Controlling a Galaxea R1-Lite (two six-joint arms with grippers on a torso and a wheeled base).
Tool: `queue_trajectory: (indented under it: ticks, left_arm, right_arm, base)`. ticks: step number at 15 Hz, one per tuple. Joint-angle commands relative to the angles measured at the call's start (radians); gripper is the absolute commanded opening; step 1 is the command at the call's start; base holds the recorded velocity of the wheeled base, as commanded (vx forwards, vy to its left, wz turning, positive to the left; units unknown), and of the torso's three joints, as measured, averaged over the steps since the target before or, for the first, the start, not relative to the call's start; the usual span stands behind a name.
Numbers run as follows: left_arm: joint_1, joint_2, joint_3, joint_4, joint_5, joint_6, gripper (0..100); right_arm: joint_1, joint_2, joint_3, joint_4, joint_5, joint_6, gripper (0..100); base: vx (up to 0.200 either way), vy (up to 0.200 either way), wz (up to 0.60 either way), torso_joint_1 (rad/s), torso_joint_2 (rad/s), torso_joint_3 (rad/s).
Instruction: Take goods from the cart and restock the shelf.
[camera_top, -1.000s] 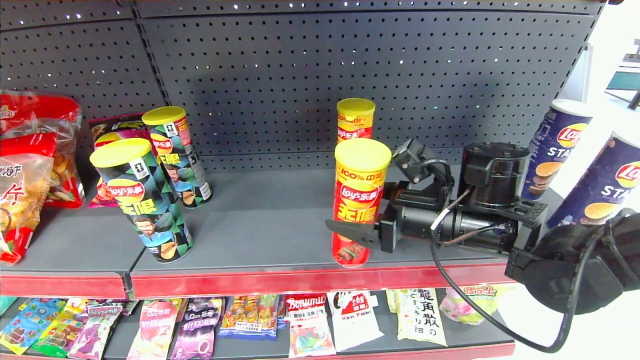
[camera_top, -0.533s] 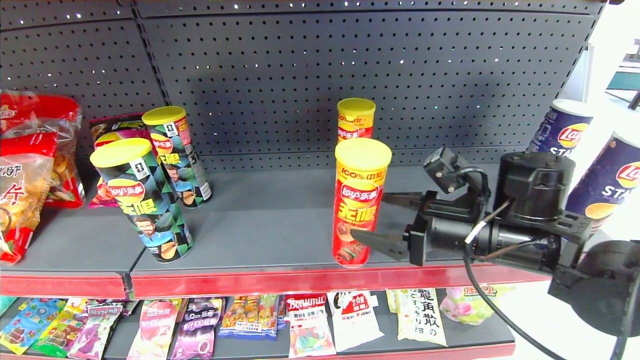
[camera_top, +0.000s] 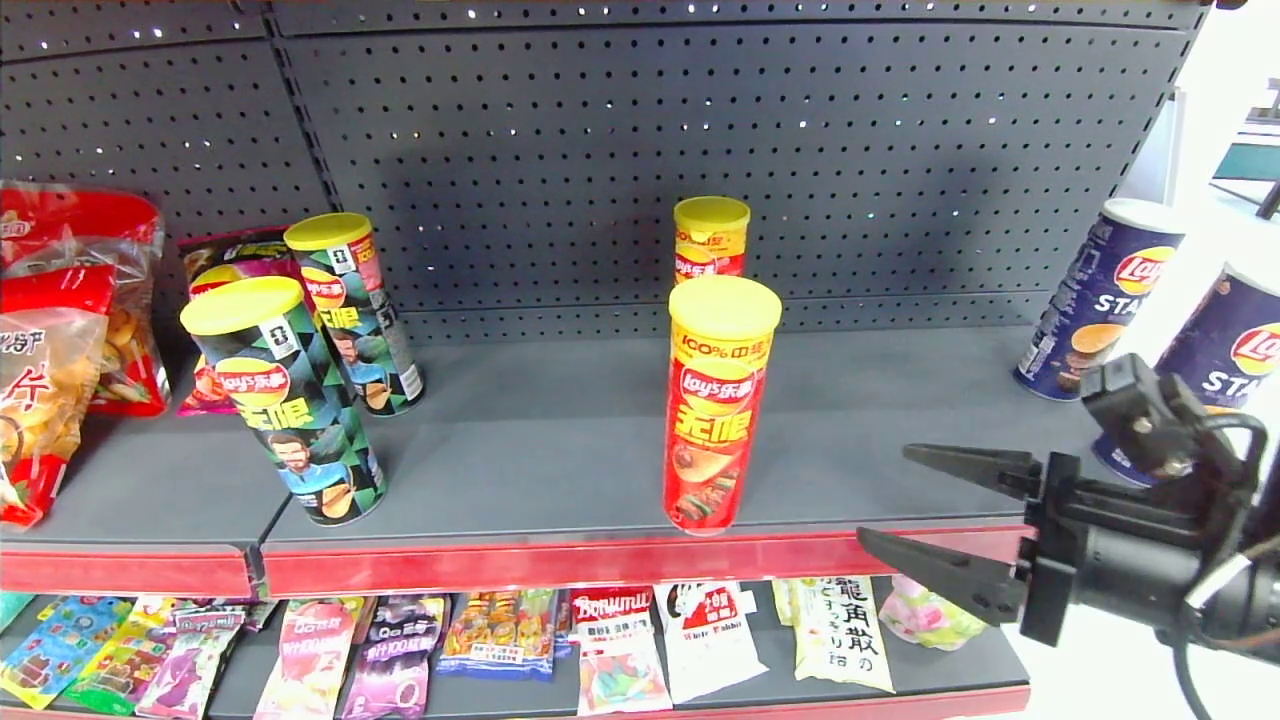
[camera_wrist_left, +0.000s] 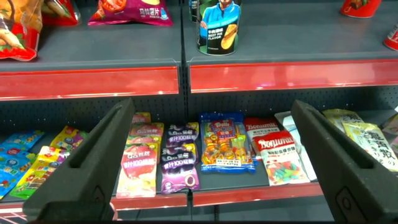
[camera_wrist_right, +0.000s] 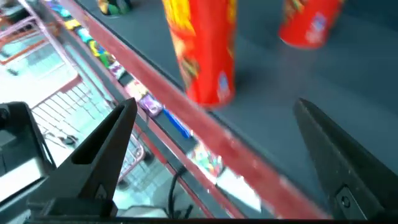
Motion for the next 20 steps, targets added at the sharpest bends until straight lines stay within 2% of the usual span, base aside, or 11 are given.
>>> queue_trajectory:
  ticks: [1, 2, 4, 5, 6, 7, 8, 11, 17, 18, 20]
  left_arm:
    - [0.0, 0.0, 0.0, 0.0, 0.0, 0.0, 100]
    - [0.0, 0.0, 0.0, 0.0, 0.0, 0.0, 100]
    - [0.0, 0.0, 0.0, 0.0, 0.0, 0.0, 100]
    - [0.0, 0.0, 0.0, 0.0, 0.0, 0.0, 100]
    - [0.002, 0.0, 0.0, 0.0, 0.0, 0.0, 100]
    - [0.0, 0.0, 0.0, 0.0, 0.0, 0.0, 100]
    - [0.0, 0.0, 0.0, 0.0, 0.0, 0.0, 100]
    - [0.0, 0.0, 0.0, -0.001, 0.0, 0.0, 100]
    - [0.0, 0.0, 0.0, 0.0, 0.0, 0.0, 100]
    - [0.0, 0.0, 0.0, 0.0, 0.0, 0.0, 100]
    - [0.0, 0.0, 0.0, -0.001, 0.0, 0.0, 100]
  right_arm:
    - [-0.068, -0.228, 0.073, 0.13, -0.013, 0.001, 100]
    - [-0.062, -0.317, 0.073, 0.225, -0.014, 0.002, 100]
    - [-0.067, -0.415, 0.088, 0.277, -0.064, 0.011, 100]
    - [-0.067, -0.441, 0.111, 0.274, -0.114, 0.016, 100]
    - [-0.064, -0.526, 0.183, 0.272, -0.245, 0.014, 100]
    - [-0.064, -0.535, 0.194, 0.272, -0.252, 0.014, 100]
    - [-0.065, -0.583, 0.262, 0.274, -0.258, 0.008, 100]
    - [-0.061, -0.69, 0.283, 0.286, -0.24, 0.005, 100]
    - [-0.068, -0.909, 0.32, 0.443, -0.225, -0.019, 100]
    - [-0.093, -0.951, 0.323, 0.462, -0.226, -0.018, 100]
    - [-0.207, -1.029, 0.323, 0.502, -0.211, -0.018, 100]
  base:
    - [0.0, 0.0, 0.0, 0.0, 0.0, 0.0]
    - [0.0, 0.0, 0.0, 0.0, 0.0, 0.0]
    - [0.0, 0.0, 0.0, 0.0, 0.0, 0.0]
    - [0.0, 0.0, 0.0, 0.0, 0.0, 0.0]
    - [0.0, 0.0, 0.0, 0.0, 0.0, 0.0]
    - [0.0, 0.0, 0.0, 0.0, 0.0, 0.0]
    - [0.0, 0.0, 0.0, 0.0, 0.0, 0.0]
    - [0.0, 0.0, 0.0, 0.0, 0.0, 0.0]
    - [0.0, 0.0, 0.0, 0.0, 0.0, 0.0]
    - [0.0, 0.0, 0.0, 0.0, 0.0, 0.0]
    - [0.0, 0.0, 0.0, 0.0, 0.0, 0.0]
